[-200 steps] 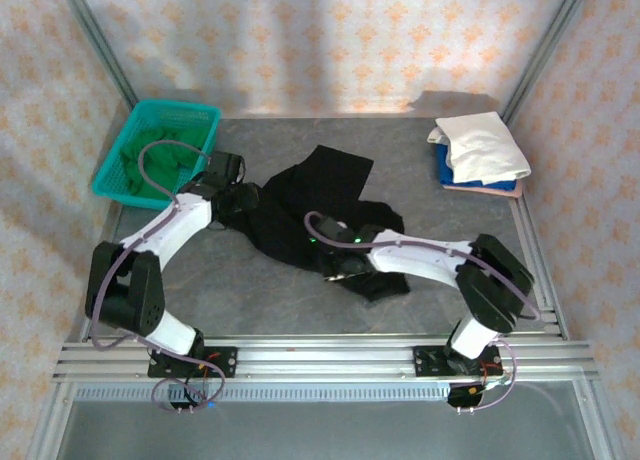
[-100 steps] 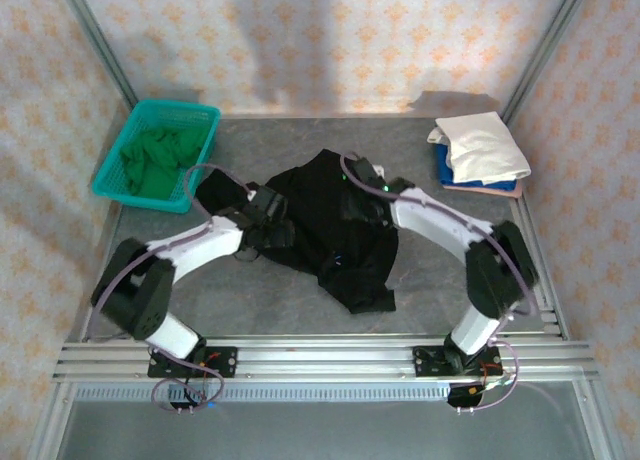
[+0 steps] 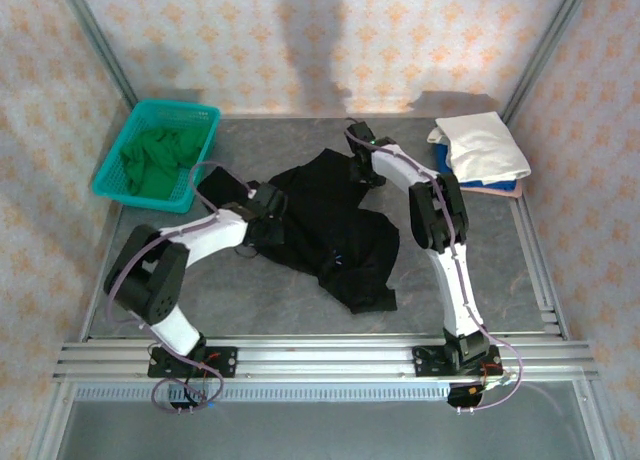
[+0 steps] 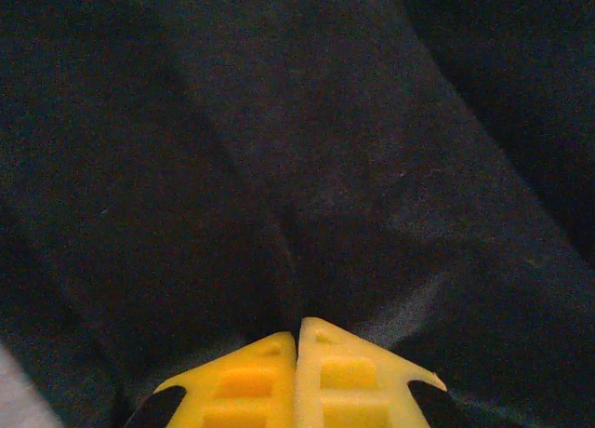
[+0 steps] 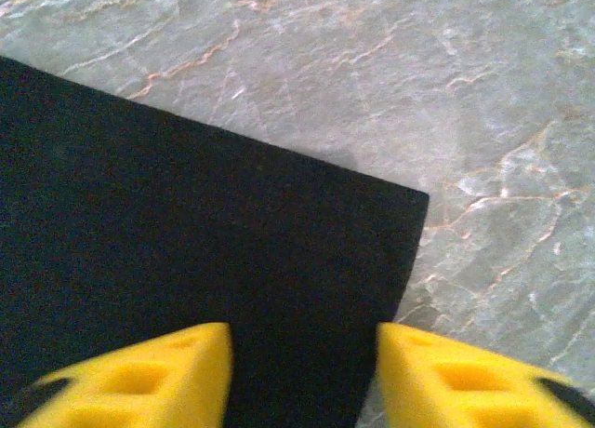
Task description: Fold and stack the t-shirts
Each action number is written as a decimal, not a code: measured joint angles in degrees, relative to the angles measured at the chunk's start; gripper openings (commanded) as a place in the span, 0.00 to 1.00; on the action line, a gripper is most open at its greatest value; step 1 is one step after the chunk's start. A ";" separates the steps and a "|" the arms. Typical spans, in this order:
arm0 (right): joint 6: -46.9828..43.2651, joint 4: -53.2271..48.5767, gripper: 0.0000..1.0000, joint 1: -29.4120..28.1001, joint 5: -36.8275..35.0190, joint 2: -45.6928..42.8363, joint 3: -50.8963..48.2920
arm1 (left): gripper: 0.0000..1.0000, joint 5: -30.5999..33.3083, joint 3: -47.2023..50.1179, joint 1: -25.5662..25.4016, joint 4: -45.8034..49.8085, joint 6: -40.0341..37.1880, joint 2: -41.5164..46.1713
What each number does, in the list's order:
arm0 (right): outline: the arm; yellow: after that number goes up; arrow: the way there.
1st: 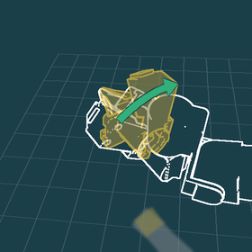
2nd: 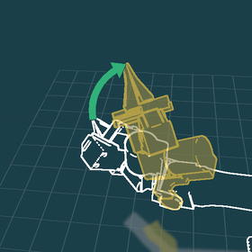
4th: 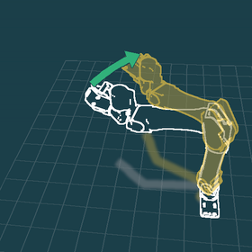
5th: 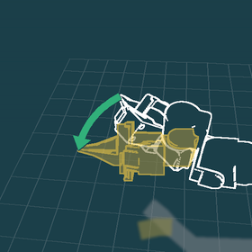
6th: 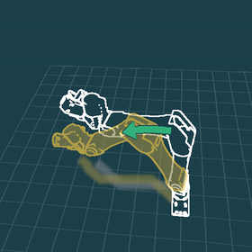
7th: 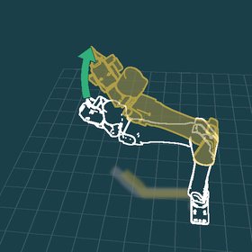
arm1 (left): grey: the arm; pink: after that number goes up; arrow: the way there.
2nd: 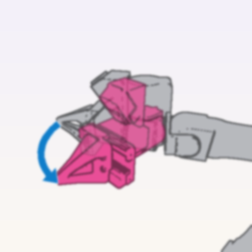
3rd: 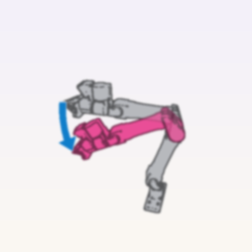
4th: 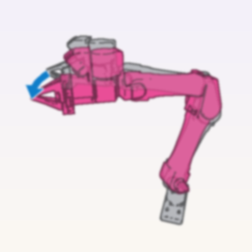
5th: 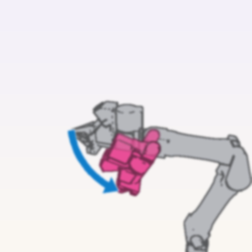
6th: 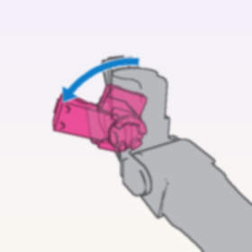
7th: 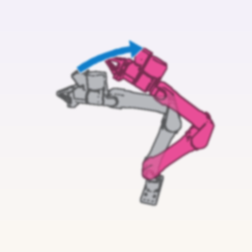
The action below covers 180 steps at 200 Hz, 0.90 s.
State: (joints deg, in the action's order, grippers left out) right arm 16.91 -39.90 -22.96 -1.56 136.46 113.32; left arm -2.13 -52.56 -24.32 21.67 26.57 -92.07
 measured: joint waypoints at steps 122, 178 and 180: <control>4.33 2.27 0.00 12.20 -5.38 -32.37 -25.31 | 0.00 6.71 8.98 17.59 5.07 -1.99 28.00; 5.14 3.61 0.00 11.06 -6.05 -31.36 -26.01 | 0.66 10.67 12.61 16.74 9.88 0.68 27.17; 5.16 3.54 0.00 11.06 -6.12 -31.34 -26.01 | 0.67 10.38 12.61 16.17 9.94 0.48 27.34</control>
State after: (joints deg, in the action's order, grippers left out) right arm 22.06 -36.36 -11.90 -7.68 105.12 87.31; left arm 8.25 -39.94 -8.14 31.62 27.05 -64.73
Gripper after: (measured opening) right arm 0.041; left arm 0.599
